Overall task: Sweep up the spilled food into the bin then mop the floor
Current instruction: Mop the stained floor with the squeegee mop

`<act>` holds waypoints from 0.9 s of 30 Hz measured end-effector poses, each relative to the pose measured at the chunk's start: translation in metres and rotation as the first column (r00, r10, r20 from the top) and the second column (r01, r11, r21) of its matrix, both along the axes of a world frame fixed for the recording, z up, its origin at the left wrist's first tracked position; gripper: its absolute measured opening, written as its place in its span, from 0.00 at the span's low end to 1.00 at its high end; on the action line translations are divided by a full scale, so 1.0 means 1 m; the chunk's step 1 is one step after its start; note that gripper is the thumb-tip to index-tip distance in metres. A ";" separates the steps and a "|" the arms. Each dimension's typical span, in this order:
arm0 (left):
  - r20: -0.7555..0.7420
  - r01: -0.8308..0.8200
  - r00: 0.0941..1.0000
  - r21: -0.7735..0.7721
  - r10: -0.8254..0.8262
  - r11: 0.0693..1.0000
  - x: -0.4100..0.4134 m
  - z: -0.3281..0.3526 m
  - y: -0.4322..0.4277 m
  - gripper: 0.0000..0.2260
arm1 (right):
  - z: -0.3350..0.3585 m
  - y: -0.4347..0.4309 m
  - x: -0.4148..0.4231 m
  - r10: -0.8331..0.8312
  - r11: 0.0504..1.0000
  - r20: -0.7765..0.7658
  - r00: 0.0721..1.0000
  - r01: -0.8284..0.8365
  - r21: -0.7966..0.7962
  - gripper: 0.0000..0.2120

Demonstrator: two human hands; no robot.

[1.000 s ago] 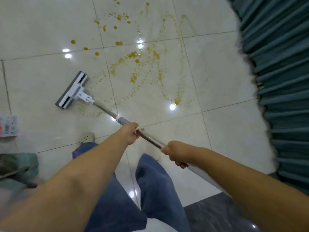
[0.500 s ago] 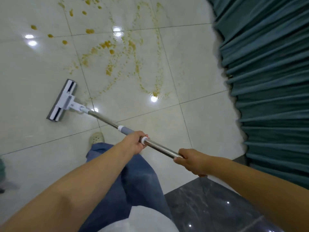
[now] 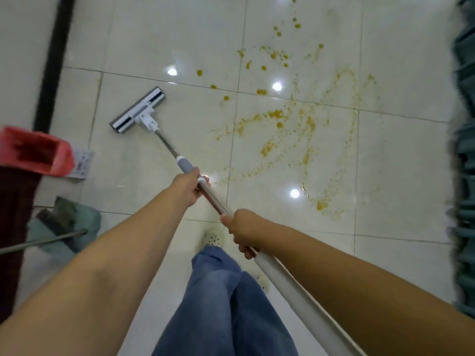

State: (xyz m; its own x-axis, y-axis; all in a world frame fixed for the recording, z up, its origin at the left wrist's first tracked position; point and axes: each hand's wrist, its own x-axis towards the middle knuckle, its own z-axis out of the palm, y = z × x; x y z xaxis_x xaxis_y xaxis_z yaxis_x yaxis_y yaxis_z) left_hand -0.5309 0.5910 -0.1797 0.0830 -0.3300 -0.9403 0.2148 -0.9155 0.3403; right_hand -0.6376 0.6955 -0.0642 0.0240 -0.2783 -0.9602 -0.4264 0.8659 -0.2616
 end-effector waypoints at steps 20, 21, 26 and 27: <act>-0.218 0.174 0.963 0.072 -0.155 0.982 -0.182 0.014 0.201 0.08 | 0.035 0.200 -0.200 0.191 0.982 -0.135 0.972 -0.190 0.014 0.12; -0.242 0.169 0.960 0.108 -0.139 0.980 -0.203 0.023 0.226 0.07 | 0.045 0.225 -0.223 0.188 0.982 -0.143 0.972 -0.186 0.026 0.11; -0.326 0.230 0.935 0.270 -0.136 0.935 -0.293 0.062 0.351 0.07 | 0.098 0.358 -0.313 0.106 0.992 -0.146 0.984 -0.094 0.089 0.09; -0.345 0.262 0.926 0.299 -0.152 0.918 -0.309 0.071 0.377 0.07 | 0.110 0.388 -0.326 0.073 0.992 -0.152 0.986 -0.057 0.110 0.08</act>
